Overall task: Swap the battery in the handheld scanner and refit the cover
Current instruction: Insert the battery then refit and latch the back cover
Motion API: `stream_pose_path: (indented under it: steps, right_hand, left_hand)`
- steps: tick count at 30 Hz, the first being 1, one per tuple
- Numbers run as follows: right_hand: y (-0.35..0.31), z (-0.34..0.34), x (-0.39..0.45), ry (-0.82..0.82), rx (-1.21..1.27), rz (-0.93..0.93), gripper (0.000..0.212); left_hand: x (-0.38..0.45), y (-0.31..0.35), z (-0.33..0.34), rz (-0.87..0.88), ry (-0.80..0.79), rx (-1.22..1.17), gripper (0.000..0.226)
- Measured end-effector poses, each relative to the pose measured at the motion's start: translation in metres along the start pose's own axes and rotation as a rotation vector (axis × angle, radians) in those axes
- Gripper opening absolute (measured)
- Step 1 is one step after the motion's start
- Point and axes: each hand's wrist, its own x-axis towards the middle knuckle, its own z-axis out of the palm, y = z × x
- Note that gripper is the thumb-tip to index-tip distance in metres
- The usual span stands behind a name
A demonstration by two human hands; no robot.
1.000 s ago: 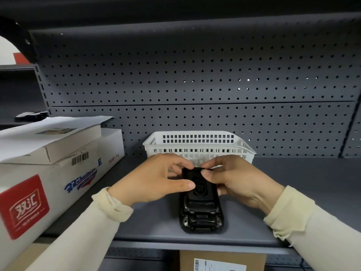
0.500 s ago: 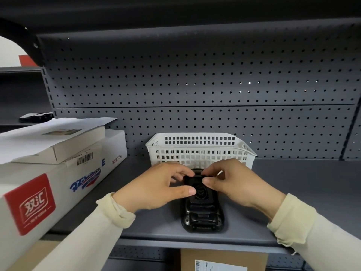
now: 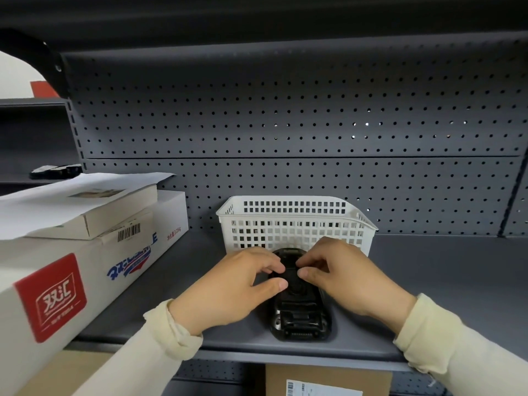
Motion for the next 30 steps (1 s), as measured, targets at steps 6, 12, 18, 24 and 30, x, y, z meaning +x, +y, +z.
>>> stream_pose_path:
  steps: [6,12,18,24,30]
  right_hand:
    - [0.001,0.002,-0.001,0.020,-0.023,-0.015,0.024]
    - [0.007,-0.001,0.001,-0.022,0.019,-0.003,0.023]
    - [0.016,-0.004,0.004,-0.084,0.094,0.051,0.027]
    - [0.021,-0.008,0.003,-0.149,0.168,0.030,0.025]
    - [0.025,-0.009,0.005,-0.211,0.220,0.030,0.023]
  left_hand:
    - [0.001,-0.001,0.000,-0.018,-0.010,-0.002,0.033]
    - [0.010,-0.002,-0.006,-0.070,-0.048,-0.068,0.023]
    - [0.017,-0.005,-0.005,-0.072,-0.012,-0.118,0.010]
    - [0.019,-0.009,-0.005,-0.099,-0.064,-0.127,0.015]
    - [0.026,-0.014,-0.010,-0.105,-0.161,-0.096,0.033]
